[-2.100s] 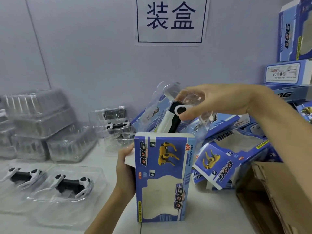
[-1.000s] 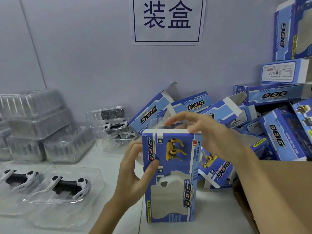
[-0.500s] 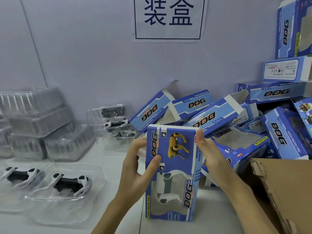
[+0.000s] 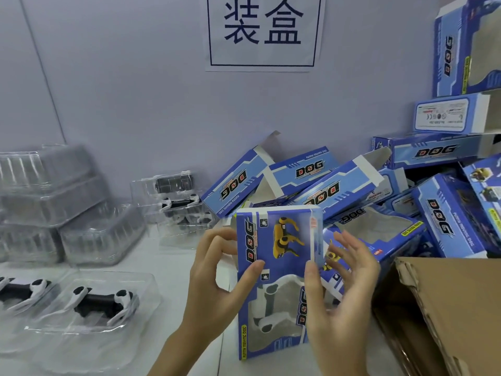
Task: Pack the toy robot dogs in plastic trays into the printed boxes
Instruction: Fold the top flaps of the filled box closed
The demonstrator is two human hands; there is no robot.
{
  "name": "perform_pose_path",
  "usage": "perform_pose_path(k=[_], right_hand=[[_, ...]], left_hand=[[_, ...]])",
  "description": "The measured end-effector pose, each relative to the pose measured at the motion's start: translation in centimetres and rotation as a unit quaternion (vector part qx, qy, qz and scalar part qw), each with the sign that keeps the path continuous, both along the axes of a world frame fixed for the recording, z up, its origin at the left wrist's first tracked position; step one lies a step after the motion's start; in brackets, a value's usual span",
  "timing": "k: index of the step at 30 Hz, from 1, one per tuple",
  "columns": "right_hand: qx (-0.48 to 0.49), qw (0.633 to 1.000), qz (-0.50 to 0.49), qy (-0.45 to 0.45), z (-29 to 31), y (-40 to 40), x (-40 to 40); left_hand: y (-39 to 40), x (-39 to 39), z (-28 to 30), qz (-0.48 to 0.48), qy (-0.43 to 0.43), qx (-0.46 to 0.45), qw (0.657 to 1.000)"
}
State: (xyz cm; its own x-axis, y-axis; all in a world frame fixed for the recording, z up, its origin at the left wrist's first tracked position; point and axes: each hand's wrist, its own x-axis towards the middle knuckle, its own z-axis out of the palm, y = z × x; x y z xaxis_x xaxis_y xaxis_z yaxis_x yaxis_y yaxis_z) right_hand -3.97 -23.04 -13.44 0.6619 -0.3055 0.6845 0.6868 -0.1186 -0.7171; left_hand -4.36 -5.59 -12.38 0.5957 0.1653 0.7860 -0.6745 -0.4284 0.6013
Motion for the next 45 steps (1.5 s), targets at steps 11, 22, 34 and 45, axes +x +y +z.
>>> perform_pose_path(k=[11,22,34,45], right_hand=[[-0.177,0.981,0.076,-0.001,-0.5,1.5,-1.7],[-0.031,0.960,0.247,0.128,-0.4,-1.2,0.7],[-0.034,0.917,0.342,0.201,-0.5,-3.2,2.9],[-0.012,0.966,0.242,0.094,-0.8,-1.9,1.2]], left_hand=[[-1.3,-2.1,1.3,0.028,-0.109,0.062,0.992],[-1.2,-1.1,0.6,-0.007,-0.064,-0.011,0.998],[1.4,0.9,-1.9,-0.239,0.182,-0.120,0.946],[-2.0,0.1,-2.8,-0.048,0.103,-0.144,0.983]])
